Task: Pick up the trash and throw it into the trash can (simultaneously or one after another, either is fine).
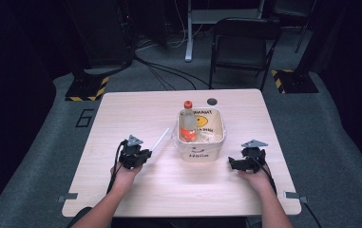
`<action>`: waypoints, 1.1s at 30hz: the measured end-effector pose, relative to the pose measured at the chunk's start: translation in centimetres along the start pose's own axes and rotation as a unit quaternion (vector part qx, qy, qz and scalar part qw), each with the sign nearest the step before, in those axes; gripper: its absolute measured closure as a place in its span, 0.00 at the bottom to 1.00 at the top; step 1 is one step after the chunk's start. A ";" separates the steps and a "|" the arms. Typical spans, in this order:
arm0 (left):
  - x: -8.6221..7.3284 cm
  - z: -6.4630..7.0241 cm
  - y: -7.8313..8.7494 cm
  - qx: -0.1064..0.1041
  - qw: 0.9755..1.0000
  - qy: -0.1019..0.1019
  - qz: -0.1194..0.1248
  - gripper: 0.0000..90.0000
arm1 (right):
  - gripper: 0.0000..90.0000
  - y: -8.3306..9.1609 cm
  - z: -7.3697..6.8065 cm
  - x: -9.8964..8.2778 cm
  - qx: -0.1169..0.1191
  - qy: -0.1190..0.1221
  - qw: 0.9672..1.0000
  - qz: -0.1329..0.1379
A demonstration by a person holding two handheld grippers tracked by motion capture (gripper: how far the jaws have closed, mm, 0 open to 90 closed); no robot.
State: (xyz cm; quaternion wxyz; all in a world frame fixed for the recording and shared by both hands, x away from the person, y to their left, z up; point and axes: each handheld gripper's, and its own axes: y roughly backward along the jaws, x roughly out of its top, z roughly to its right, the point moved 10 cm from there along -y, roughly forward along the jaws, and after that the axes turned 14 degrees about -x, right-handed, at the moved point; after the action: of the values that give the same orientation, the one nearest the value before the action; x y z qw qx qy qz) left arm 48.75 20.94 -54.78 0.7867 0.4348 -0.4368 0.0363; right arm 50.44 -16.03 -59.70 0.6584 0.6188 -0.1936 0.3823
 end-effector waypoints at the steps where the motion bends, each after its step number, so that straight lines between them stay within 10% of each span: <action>1: 0.1 -0.1 0.2 0.000 1.000 0.004 0.004 0.88 | 0.05 0.0 0.0 0.0 0.000 0.000 1.000 0.000; 33: 5.9 1.4 7.8 -0.053 0.998 -0.015 0.043 0.89 | 0.05 0.0 0.0 0.0 0.000 0.000 1.000 0.000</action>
State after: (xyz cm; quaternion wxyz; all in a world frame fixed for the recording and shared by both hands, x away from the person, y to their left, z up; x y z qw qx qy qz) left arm 48.04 22.92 -45.13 0.7997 0.3738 -0.4680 0.0407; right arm 50.45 -16.03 -59.69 0.6585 0.6187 -0.1938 0.3823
